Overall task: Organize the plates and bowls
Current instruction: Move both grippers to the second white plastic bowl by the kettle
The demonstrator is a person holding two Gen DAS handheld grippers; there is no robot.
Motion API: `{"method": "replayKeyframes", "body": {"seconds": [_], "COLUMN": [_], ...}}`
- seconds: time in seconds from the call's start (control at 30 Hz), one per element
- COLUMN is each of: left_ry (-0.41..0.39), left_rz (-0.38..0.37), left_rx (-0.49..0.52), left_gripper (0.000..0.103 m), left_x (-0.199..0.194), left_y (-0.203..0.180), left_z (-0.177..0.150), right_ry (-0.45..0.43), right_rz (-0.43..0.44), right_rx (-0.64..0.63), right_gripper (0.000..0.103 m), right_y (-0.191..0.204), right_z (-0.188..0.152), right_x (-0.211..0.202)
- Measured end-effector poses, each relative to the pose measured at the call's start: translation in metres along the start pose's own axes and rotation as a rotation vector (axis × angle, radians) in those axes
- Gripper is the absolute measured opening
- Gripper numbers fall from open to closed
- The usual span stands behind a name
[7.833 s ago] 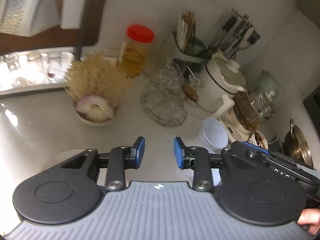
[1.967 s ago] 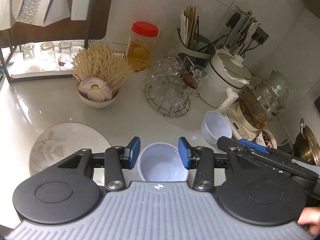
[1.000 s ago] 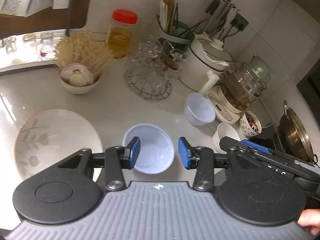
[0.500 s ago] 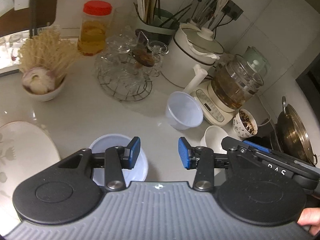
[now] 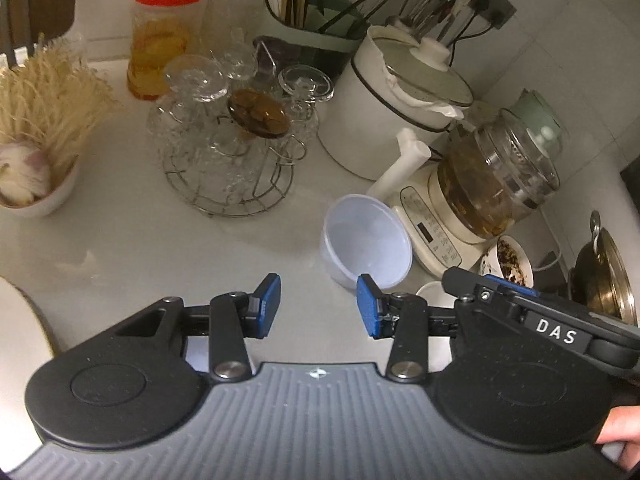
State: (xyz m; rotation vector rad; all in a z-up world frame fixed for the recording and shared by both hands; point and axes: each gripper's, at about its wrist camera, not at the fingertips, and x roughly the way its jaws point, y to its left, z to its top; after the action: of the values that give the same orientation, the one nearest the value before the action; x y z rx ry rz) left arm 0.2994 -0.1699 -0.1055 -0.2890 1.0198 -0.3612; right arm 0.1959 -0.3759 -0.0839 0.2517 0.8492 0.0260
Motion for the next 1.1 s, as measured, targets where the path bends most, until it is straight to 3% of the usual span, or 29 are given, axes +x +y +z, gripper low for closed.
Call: {"method": "replayKeyframes", "body": {"seconds": [0.43, 0.7, 0.83, 0.9, 1.0, 1.1], "left_ry": [0.092, 0.123, 0.125, 0.116, 0.101, 0.096], "left_rz": [0.016, 0.049, 0.042, 0.057, 0.064, 0.070], "left_rx": [-0.043, -0.050, -0.046, -0.066, -0.084, -0.101], "left_gripper": [0.048, 0.048, 0.048, 0.047, 0.046, 0.038], "left_x": [0.080, 0.119, 0.130, 0.133, 0.137, 0.142], "left_y": [-0.013, -0.019, -0.018, -0.016, -0.013, -0.009], "left_z": [0.029, 0.037, 0.036, 0.036, 0.037, 0.037], "right_ry": [0.116, 0.181, 0.180, 0.191, 0.211, 0.218], "right_rz": [0.005, 0.023, 0.031, 0.036, 0.055, 0.071], "right_rx": [0.041, 0.063, 0.050, 0.046, 0.062, 0.055], "right_gripper": [0.056, 0.038, 0.035, 0.023, 0.016, 0.013], "right_y": [-0.043, -0.065, -0.071, -0.074, -0.079, -0.080], "right_z": [0.021, 0.026, 0.029, 0.030, 0.031, 0.031], "right_x": [0.062, 0.099, 0.110, 0.116, 0.126, 0.132]}}
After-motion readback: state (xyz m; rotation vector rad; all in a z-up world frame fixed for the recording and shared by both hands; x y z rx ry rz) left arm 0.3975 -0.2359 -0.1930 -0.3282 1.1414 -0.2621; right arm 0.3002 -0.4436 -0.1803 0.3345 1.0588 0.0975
